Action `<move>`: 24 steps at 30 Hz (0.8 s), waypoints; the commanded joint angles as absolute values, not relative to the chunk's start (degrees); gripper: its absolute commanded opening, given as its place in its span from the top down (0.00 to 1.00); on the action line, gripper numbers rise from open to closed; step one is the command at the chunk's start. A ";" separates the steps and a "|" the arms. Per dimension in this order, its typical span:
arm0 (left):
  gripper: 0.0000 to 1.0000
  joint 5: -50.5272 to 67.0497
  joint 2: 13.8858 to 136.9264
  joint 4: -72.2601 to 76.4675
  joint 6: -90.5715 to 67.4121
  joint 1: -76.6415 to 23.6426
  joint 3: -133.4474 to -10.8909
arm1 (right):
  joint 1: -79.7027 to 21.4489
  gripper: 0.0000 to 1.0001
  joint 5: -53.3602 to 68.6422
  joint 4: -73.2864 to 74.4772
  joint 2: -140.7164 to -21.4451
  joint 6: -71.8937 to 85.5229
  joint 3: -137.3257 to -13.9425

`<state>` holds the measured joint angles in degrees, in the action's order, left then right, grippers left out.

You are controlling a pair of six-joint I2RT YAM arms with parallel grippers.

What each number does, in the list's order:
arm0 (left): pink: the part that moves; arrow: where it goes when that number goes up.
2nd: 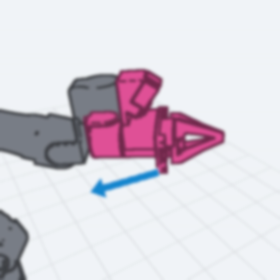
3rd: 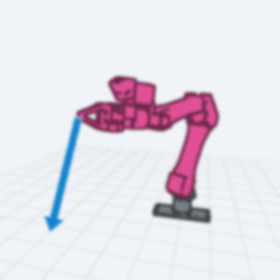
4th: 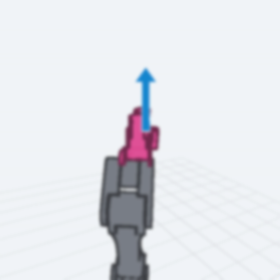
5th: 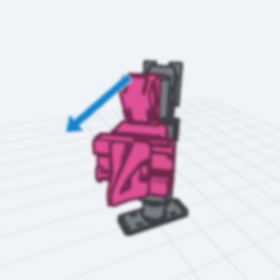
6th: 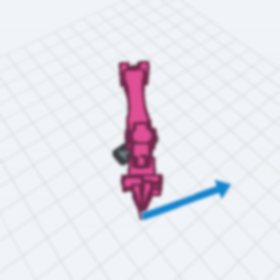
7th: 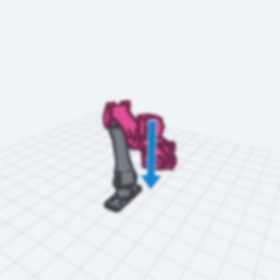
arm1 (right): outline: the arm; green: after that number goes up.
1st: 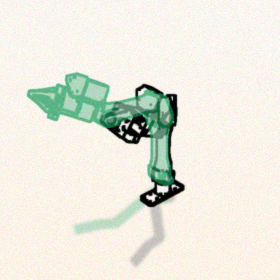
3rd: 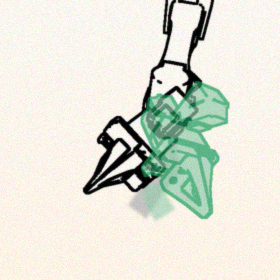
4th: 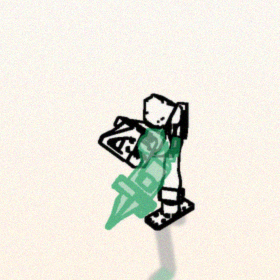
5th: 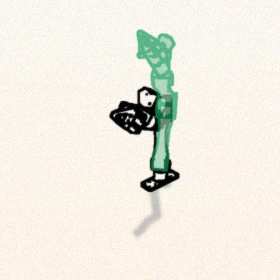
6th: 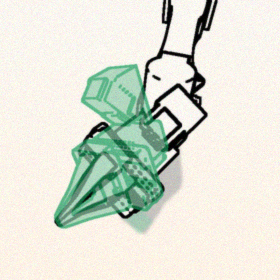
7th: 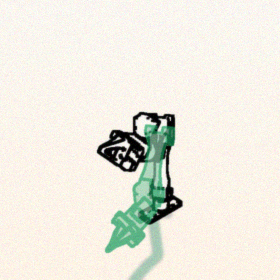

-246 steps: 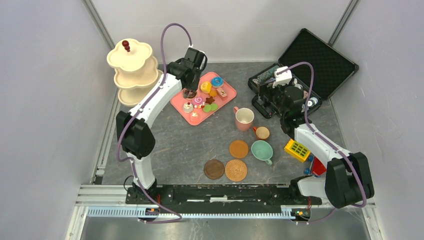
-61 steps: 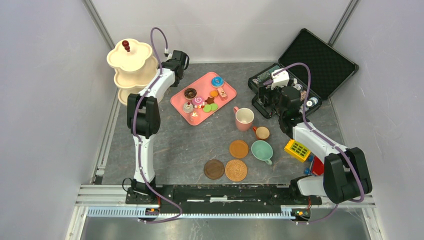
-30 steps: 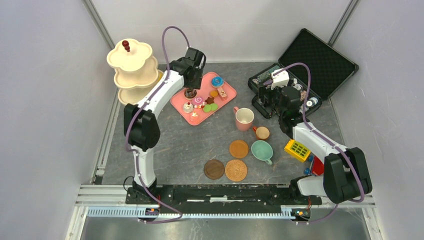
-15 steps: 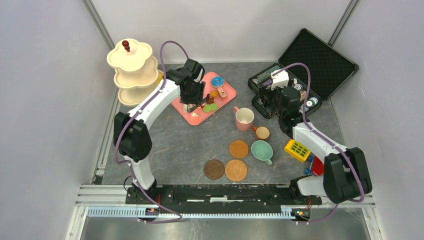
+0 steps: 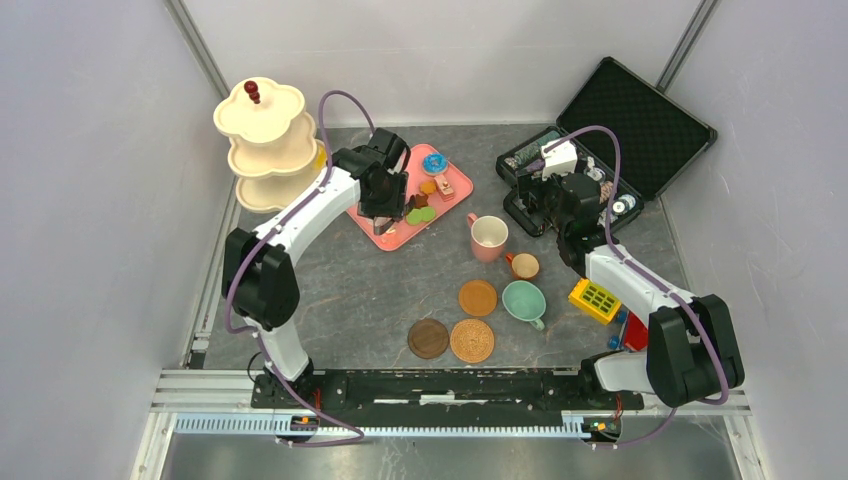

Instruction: Serve the afternoon tea

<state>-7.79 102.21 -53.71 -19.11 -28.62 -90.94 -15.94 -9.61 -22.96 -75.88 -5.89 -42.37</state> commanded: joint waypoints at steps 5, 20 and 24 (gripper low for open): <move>0.39 -10.47 102.12 -48.95 -24.54 -28.65 -91.94 | -15.69 0.02 -10.69 -24.35 -75.72 -6.59 -43.07; 0.40 -11.09 104.23 -45.98 -27.23 -28.65 -89.83 | -15.78 0.02 -10.85 -24.10 -76.17 -6.68 -43.24; 0.40 -11.83 104.81 -46.06 -27.09 -28.65 -89.43 | -15.73 0.02 -10.94 -24.15 -76.18 -6.68 -43.24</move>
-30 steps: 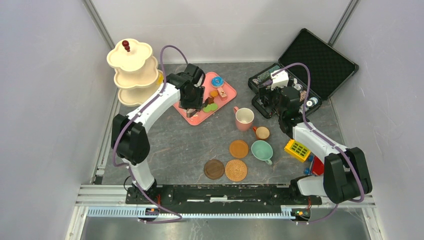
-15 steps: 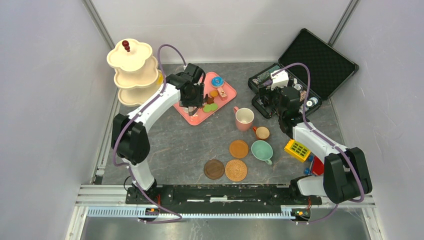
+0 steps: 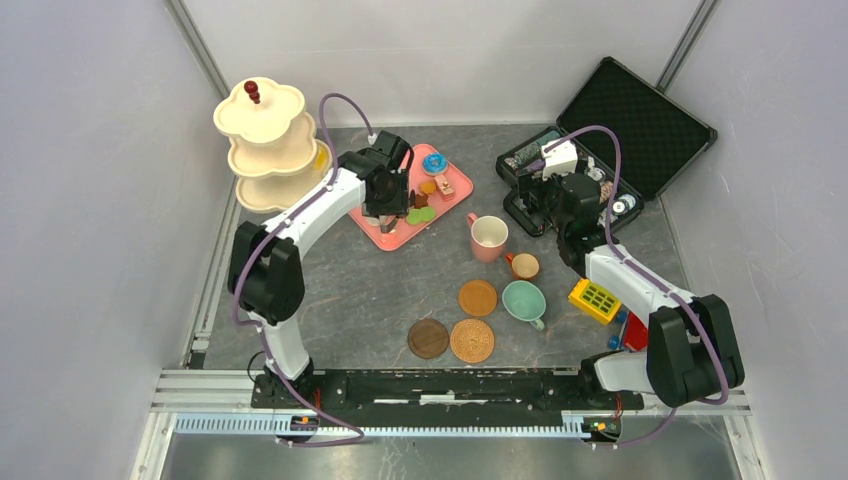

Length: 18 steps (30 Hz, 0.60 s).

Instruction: Serve the afternoon tea

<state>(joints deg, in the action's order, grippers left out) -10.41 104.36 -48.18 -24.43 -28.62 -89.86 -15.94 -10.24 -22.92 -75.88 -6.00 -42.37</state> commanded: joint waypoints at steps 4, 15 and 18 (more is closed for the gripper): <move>0.40 -12.68 105.70 -45.88 -27.02 -28.67 -89.34 | -15.78 0.02 -10.82 -24.11 -76.14 -6.68 -43.24; 0.56 -14.33 106.81 -45.36 -25.40 -28.68 -89.65 | -15.74 0.02 -9.72 -24.04 -75.99 -5.49 -43.66; 0.65 -13.84 106.40 -45.26 -25.31 -28.66 -89.39 | -15.74 0.02 -7.10 -24.79 -75.68 -3.74 -43.77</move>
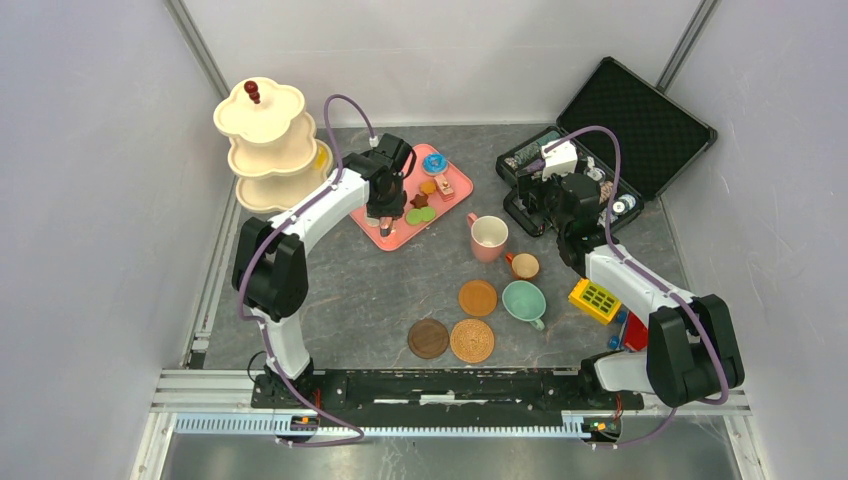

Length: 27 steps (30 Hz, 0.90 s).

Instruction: Serve the afternoon tea

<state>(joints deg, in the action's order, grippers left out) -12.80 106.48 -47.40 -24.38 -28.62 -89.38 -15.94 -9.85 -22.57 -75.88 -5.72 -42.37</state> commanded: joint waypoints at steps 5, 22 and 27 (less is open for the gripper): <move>0.71 -12.91 105.17 -44.47 -24.38 -28.93 -88.49 | -17.14 0.02 -6.66 -26.45 -75.35 -3.30 -42.88; 0.74 -10.94 98.76 -46.58 -21.91 -28.93 -94.06 | -20.48 0.02 -8.66 -29.53 -75.39 -4.83 -40.00; 0.74 -12.68 97.51 -47.64 -19.87 -28.85 -95.07 | -20.60 0.02 -8.97 -29.00 -75.56 -3.73 -40.09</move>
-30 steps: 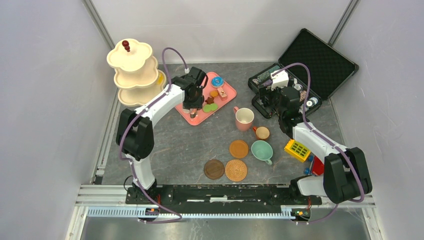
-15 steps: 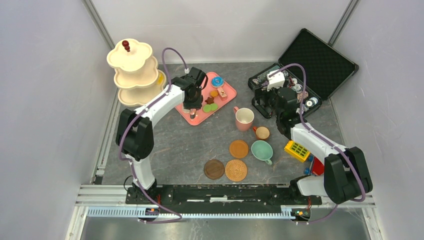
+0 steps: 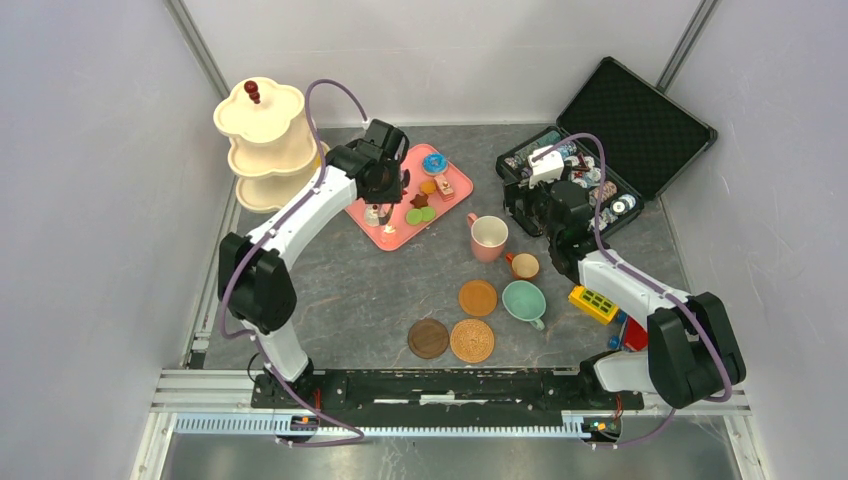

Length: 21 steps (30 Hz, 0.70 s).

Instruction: Serve the afternoon tea

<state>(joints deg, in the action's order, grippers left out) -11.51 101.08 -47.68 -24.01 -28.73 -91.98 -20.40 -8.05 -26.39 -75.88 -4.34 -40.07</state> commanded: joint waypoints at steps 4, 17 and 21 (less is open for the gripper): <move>0.75 -15.51 95.19 -48.35 -17.19 -28.51 -94.04 | -20.84 0.02 -8.97 -29.49 -74.85 -1.87 -38.97; 0.73 -19.55 86.95 -47.60 -15.11 -18.93 -81.67 | -22.80 0.02 -5.55 -38.46 -72.20 9.26 -36.02; 0.73 -22.51 86.33 -44.57 -16.92 -15.67 -77.75 | -22.94 0.02 -5.08 -39.82 -72.31 6.68 -34.87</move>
<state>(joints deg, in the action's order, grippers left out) -18.11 88.66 -49.04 -18.28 -18.20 -80.75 -22.65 -6.57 -35.07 -72.90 6.98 -35.59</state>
